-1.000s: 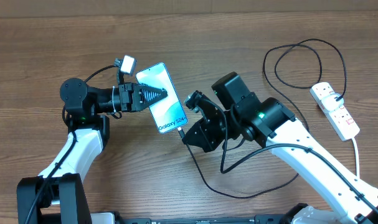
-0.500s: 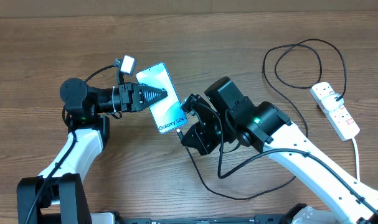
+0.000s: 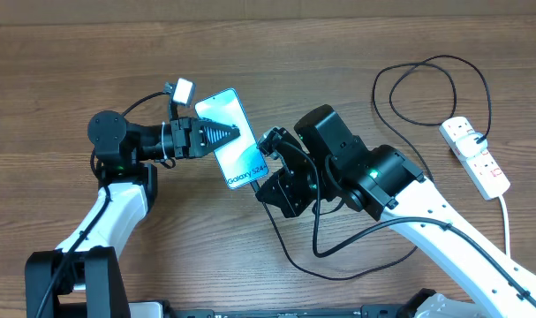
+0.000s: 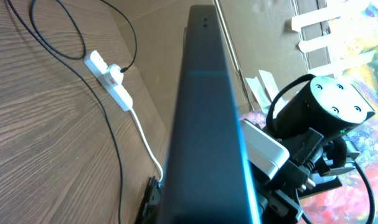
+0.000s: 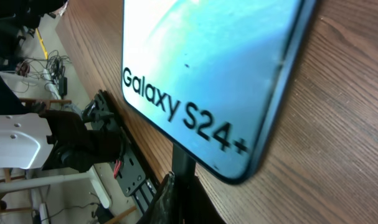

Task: Plug charger to phone and switch on socket

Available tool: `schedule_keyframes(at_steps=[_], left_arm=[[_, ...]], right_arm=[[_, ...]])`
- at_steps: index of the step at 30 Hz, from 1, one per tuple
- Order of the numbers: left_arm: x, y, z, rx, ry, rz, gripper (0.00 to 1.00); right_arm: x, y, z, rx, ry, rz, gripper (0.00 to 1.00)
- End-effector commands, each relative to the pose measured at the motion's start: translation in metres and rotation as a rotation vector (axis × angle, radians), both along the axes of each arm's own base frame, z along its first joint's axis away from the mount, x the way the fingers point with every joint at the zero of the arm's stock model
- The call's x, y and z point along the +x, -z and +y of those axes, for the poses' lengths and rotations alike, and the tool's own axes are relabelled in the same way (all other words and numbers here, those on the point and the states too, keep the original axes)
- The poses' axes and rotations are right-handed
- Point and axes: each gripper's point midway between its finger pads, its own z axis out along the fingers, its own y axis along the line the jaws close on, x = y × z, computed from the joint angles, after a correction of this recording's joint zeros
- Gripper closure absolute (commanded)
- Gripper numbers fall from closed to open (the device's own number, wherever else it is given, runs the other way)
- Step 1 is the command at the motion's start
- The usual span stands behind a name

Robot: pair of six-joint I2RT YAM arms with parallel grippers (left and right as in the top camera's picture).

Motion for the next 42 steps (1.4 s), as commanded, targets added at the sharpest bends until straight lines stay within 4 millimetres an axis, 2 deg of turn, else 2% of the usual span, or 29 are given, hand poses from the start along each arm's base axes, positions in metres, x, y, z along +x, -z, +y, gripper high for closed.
schedule_keyframes(at_steps=[1,14,28,42], left_arm=[[0.004,-0.007,-0.002,-0.005,-0.036,-0.049,0.96],[0.006,-0.007,0.001,-0.004,-0.046,-0.056,0.96],[-0.004,-0.005,0.0,0.008,0.011,-0.071,0.96],[-0.001,-0.006,0.0,0.007,-0.004,-0.093,0.96]], right_arm=[[-0.004,-0.018,0.004,0.032,-0.014,-0.032,0.96],[-0.003,-0.014,0.0,0.004,0.0,-0.033,0.96],[0.004,-0.013,-0.002,-0.012,0.018,-0.065,0.96],[-0.009,-0.013,-0.002,-0.002,-0.012,-0.009,0.96]])
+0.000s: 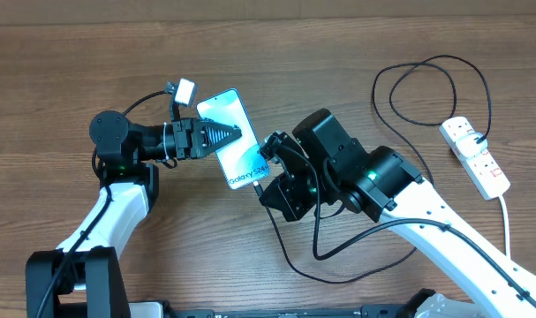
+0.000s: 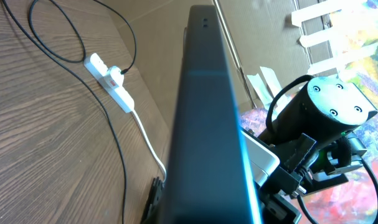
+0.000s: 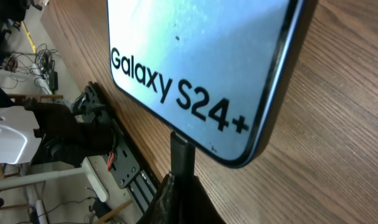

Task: Plug charger to phone and switch on socket

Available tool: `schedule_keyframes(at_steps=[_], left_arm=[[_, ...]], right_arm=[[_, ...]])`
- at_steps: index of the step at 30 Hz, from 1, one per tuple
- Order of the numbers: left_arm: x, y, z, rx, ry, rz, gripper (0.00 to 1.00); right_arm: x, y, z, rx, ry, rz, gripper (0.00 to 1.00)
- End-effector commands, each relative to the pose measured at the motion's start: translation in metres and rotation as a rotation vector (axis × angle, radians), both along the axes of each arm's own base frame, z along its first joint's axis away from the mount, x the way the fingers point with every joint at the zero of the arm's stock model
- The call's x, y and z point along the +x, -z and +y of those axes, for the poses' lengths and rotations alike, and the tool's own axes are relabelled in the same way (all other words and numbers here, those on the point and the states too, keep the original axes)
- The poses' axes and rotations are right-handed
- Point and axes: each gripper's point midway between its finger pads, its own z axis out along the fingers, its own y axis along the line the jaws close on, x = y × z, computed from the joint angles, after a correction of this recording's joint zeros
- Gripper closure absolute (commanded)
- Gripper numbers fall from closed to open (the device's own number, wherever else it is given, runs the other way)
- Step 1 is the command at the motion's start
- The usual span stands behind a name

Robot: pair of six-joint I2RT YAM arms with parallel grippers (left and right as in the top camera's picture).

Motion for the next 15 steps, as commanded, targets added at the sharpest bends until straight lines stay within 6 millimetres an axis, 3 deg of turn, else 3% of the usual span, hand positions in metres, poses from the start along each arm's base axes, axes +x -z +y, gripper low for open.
schedule_keyframes(at_steps=[1,15], left_arm=[[0.0004,-0.0059,0.0018,0.002,-0.013,-0.056,0.96],[0.0032,-0.0065,0.0018,-0.001,-0.029,-0.056,0.96]], right_arm=[[-0.0038,-0.0203,0.0035,0.047,-0.017,-0.024,0.96],[-0.0032,-0.0232,0.0063,0.065,-0.024,-0.03,0.96]])
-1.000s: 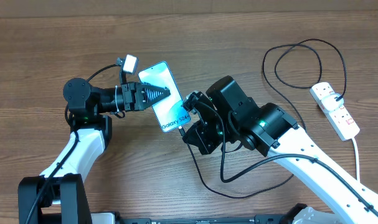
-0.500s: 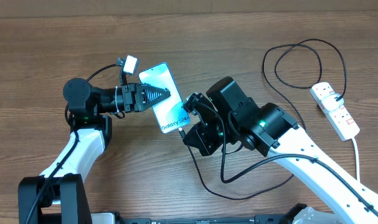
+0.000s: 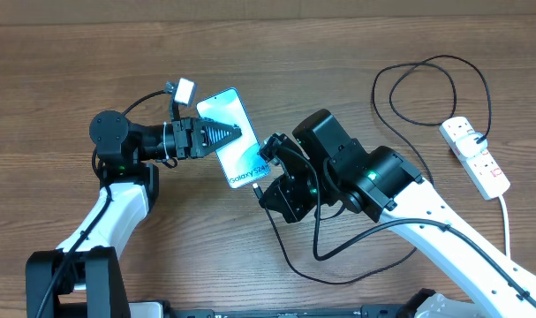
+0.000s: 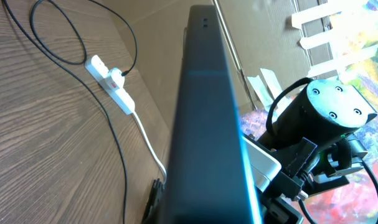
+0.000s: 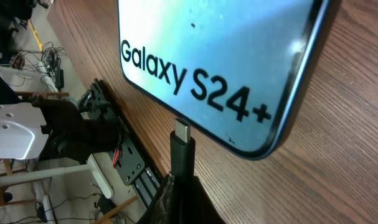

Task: Plug charger to phone and switch on socket

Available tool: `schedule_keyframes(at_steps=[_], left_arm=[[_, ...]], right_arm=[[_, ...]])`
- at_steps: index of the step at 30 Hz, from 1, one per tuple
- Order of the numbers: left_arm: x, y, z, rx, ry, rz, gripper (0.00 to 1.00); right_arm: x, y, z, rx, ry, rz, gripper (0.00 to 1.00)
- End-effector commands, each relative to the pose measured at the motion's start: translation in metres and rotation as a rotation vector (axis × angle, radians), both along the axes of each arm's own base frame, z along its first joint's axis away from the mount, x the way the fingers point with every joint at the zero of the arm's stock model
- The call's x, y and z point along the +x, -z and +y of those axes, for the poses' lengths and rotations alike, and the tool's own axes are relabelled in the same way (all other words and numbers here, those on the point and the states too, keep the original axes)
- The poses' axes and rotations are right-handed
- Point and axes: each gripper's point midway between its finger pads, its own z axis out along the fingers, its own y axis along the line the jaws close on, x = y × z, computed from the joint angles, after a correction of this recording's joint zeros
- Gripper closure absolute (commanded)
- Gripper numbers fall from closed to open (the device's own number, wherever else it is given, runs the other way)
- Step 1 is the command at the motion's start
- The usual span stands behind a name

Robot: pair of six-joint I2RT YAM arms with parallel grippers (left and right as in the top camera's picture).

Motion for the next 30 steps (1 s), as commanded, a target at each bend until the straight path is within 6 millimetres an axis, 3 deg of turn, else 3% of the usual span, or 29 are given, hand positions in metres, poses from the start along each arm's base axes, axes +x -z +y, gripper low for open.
schedule_keyframes(at_steps=[1,30], left_arm=[[0.002,-0.006,0.002,0.001,-0.021,-0.056,0.96],[-0.006,-0.005,0.001,0.01,0.024,-0.068,0.96]], right_arm=[[0.0,-0.022,0.005,0.056,-0.013,-0.046,0.96],[0.015,-0.034,0.016,0.111,-0.006,-0.127,0.96]])
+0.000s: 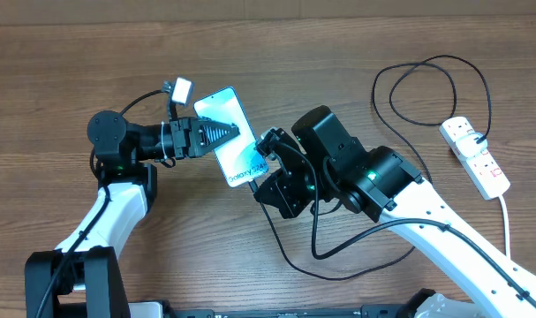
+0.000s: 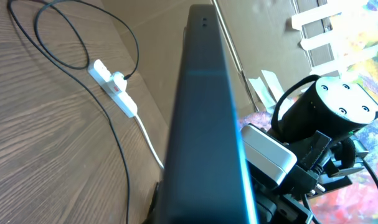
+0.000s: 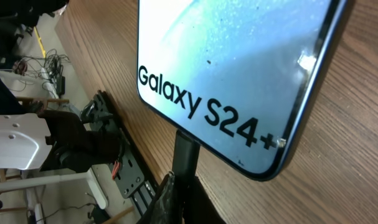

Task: Plug charger to phone and switch on socket

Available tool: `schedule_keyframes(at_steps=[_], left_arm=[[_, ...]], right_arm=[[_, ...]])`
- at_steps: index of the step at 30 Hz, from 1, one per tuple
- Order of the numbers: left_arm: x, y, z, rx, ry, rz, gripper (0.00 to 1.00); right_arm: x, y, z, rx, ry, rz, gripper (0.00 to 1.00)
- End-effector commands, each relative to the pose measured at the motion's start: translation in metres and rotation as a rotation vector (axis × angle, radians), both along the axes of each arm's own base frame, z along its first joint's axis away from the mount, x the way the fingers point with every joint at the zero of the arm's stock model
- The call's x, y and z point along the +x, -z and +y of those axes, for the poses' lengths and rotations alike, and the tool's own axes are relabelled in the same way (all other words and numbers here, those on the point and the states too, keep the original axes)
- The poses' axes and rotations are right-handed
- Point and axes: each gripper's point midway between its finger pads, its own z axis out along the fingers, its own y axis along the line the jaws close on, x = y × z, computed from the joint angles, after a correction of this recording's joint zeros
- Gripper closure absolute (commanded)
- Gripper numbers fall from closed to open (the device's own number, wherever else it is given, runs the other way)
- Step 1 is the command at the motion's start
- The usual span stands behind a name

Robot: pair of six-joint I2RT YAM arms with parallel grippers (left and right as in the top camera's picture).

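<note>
The phone (image 1: 235,152), its lit screen reading "Galaxy S24+" (image 3: 238,68), is held on edge above the table by my left gripper (image 1: 233,133), which is shut on its upper half. In the left wrist view the phone (image 2: 204,118) shows as a dark edge that hides the fingers. My right gripper (image 1: 261,180) is shut on the black charger plug (image 3: 186,152). The plug's body meets the phone's bottom edge and no metal tip shows. The white socket strip (image 1: 476,157) lies at the far right with a plug in it; its switch is too small to read.
The black charger cable (image 1: 409,79) loops at the back right and trails under the right arm (image 1: 373,177) to the front. A white lead (image 1: 506,221) runs off the strip toward the front edge. The strip also shows in the left wrist view (image 2: 114,87).
The plug's bare metal tip stood just below the phone's bottom edge; now the tip is out of sight and the plug's body sits against that edge. Both grippers shifted slightly left.
At first the plug sat against the phone's bottom edge, off to the left of the lettering. Then it stood under the edge, then a little below it with its metal tip bare. Now its body is up against the edge with the tip hidden. The left gripper held the phone throughout.
</note>
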Motion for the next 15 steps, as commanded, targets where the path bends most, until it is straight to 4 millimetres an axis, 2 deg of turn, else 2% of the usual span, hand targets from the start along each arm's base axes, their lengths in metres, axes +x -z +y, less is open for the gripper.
schedule_keyframes(at_steps=[1,10,15], left_arm=[[-0.008,-0.004,-0.002,0.01,0.036,-0.053,0.96],[-0.01,-0.004,-0.002,0.012,0.048,-0.048,0.96],[-0.007,-0.005,-0.002,0.009,0.033,-0.049,0.96]], right_arm=[[0.005,-0.027,0.007,0.068,-0.006,-0.076,0.96],[0.015,-0.025,0.005,0.046,0.027,-0.114,0.96],[0.01,-0.02,0.001,0.022,0.026,-0.086,0.88]])
